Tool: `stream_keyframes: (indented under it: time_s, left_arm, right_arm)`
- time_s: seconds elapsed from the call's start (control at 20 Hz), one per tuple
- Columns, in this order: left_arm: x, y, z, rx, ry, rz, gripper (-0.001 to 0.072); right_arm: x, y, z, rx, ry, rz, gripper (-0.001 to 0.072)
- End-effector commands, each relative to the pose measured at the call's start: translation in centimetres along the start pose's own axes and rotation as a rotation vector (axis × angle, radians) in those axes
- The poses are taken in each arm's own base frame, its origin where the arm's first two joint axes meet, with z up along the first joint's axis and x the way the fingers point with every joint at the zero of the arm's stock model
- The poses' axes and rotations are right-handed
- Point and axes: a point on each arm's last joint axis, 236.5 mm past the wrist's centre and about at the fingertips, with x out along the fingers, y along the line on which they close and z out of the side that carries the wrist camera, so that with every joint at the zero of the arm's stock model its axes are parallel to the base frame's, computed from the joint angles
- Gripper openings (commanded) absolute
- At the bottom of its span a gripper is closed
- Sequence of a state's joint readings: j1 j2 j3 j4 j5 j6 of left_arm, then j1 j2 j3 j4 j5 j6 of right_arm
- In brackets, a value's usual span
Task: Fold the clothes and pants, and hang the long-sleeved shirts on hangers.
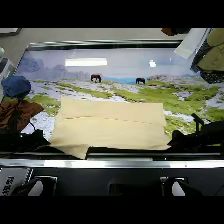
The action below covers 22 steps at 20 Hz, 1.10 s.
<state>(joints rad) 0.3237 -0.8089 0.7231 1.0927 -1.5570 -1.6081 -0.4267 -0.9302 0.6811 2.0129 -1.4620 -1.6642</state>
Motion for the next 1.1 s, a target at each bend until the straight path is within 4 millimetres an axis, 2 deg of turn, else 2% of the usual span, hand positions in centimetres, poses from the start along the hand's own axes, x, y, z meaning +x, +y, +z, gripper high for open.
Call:
stream_keyframes:
  time_s: [0.0,0.15,0.3,0.55,0.7,0.9,1.05]
  left_arm:
    - [-1.1,-2.1,1.9,0.048,-0.061,-0.038,0.0013]
    - [1.0,-3.4,4.9,0.133,-0.017,-0.035,0.0013]
    - [2.6,-4.6,9.1,0.191,0.015,-0.028,0.0013]
    - [3.6,-6.0,16.3,0.209,0.033,-0.029,0.0013]
    - [4.0,-6.6,19.4,0.234,0.058,-0.031,0.0013]
    - [5.0,-7.0,23.0,0.261,0.07,-0.033,0.0013]
    - [5.7,-7.1,24.9,0.276,0.076,-0.034,0.0013]
  right_arm:
    - [-1.8,2.8,3.0,-0.037,-0.138,0.087,0.0025]
    - [-1.7,3.7,6.8,-0.057,-0.154,0.132,0.0025]
    - [-1.3,3.9,11.1,-0.056,-0.17,0.152,0.0025]
    - [2.7,5.5,16.5,-0.104,-0.169,0.109,0.0026]
    - [3.9,5.2,18.6,-0.041,-0.166,0.096,0.0026]
    - [2.9,5.2,21.0,-0.054,-0.237,0.078,0.0026]
    - [2.5,5.3,22.0,-0.052,-0.262,0.073,0.0026]
